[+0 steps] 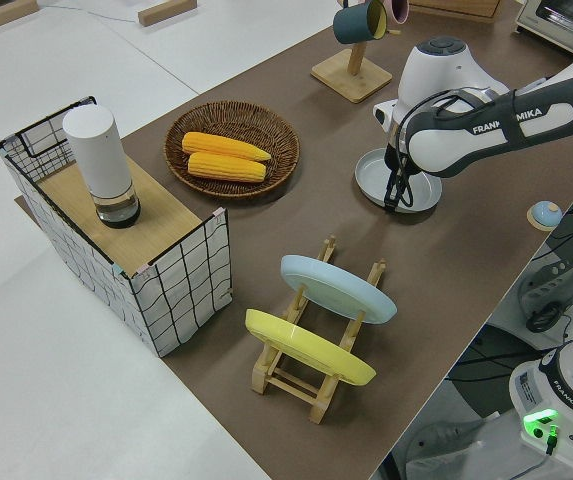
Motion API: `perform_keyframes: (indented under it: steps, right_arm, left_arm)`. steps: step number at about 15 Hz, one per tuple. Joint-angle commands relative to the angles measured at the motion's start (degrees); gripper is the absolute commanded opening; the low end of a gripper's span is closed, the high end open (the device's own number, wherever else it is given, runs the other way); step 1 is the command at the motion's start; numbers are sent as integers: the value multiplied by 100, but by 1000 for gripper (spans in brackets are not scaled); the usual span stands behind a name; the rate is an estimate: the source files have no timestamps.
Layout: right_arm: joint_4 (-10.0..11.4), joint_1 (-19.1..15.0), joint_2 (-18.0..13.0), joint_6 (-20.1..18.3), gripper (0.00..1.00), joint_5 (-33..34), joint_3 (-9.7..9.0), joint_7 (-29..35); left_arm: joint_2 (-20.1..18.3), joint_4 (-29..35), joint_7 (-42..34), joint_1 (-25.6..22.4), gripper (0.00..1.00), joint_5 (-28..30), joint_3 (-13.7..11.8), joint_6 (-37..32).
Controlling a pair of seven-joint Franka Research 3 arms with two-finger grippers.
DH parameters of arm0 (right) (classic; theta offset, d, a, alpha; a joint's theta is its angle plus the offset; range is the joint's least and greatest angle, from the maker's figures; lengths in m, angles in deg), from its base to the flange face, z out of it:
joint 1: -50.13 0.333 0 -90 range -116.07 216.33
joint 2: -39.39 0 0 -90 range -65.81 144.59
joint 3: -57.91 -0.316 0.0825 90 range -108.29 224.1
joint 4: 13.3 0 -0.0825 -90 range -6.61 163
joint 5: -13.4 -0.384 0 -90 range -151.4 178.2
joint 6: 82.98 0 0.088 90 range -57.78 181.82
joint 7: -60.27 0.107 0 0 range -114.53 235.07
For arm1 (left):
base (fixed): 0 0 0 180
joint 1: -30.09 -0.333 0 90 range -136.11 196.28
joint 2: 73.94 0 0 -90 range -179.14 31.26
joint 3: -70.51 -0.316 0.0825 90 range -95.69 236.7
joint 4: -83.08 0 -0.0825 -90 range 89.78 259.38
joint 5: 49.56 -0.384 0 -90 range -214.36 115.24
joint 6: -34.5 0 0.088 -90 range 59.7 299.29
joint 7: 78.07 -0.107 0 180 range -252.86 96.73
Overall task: Pick gray plate from table and place it on lower plate rack with left arm
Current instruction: 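Carry the gray plate with the left gripper to the wooden rack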
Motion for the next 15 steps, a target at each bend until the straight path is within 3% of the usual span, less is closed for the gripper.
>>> perform_keyframes:
  steps: [1, 15]
  right_arm:
    - [-41, -132, -12, -62, 983, 28, -121, 68]
    - [-41, -132, -12, -62, 983, 37, -121, 68]
  left_arm:
    - [-13, -448, 45, 78, 0, -106, -45, -649]
    - [-127, -2585, -262, -10, 0, -124, -97, -3840]
